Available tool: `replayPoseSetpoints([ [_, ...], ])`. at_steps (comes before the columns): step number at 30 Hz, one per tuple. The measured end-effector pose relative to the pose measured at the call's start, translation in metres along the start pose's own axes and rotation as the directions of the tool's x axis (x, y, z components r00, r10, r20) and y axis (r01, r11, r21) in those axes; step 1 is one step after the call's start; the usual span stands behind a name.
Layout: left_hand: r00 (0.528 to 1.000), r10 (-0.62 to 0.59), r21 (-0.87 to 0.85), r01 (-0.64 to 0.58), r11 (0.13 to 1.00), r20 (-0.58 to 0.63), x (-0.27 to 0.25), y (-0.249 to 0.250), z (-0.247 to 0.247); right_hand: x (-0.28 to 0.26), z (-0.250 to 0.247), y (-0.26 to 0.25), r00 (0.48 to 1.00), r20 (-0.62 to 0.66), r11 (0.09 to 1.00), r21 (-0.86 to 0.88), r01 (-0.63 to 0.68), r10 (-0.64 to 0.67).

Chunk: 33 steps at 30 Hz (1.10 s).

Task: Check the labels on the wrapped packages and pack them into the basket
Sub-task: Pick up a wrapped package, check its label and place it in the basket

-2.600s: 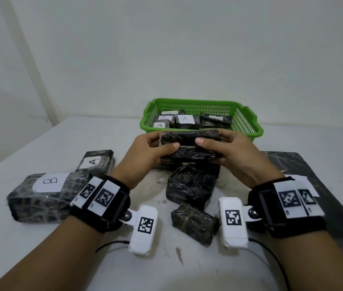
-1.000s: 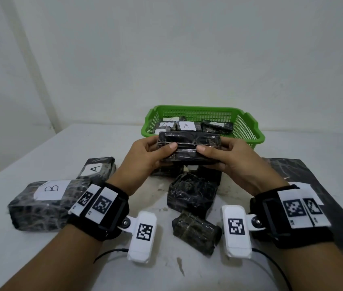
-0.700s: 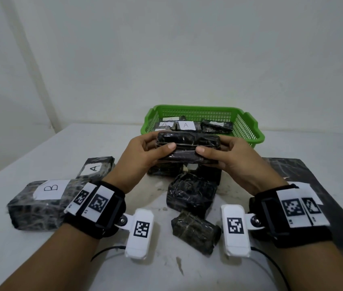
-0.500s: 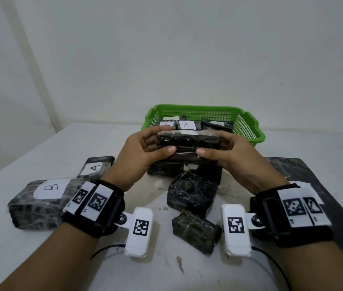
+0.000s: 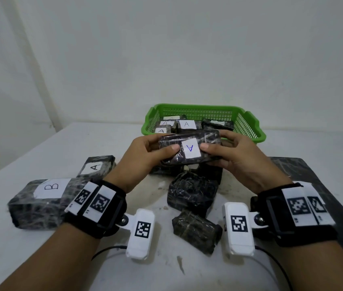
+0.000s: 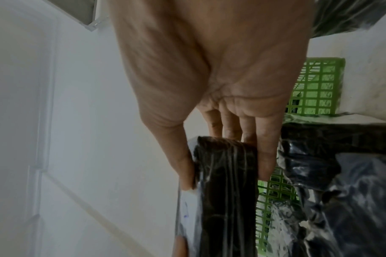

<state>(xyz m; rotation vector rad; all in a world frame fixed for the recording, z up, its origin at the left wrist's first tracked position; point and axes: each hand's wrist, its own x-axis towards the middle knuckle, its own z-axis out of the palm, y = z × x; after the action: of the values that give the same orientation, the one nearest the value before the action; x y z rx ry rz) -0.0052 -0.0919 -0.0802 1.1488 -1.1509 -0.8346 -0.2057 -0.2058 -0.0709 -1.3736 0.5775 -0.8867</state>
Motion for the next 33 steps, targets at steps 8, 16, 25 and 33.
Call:
replayPoseSetpoints([
  [8, 1.0, 0.011, 0.023, -0.012, 1.0, 0.027, -0.001, 0.0, 0.004, -0.001, 0.002, -0.002, 0.998, -0.026, 0.999, -0.008, 0.05, -0.051],
  [16, 0.997, -0.055, 0.085, 0.049, 0.995, 0.058, -0.001, 0.002, 0.0, -0.001, 0.0, -0.003, 0.991, -0.028, 0.991, -0.043, 0.13, -0.132],
  [25, 0.999, -0.016, 0.213, 0.023, 0.977, -0.035, 0.0, -0.001, -0.007, -0.008, 0.009, -0.013, 0.992, 0.049, 0.982, 0.153, 0.111, -0.12],
  [33, 0.995, 0.094, 0.131, -0.098, 0.987, 0.037, -0.003, 0.004, 0.006, -0.014, 0.02, -0.008, 0.97, 0.21, 0.989, 0.063, -0.137, 0.121],
])
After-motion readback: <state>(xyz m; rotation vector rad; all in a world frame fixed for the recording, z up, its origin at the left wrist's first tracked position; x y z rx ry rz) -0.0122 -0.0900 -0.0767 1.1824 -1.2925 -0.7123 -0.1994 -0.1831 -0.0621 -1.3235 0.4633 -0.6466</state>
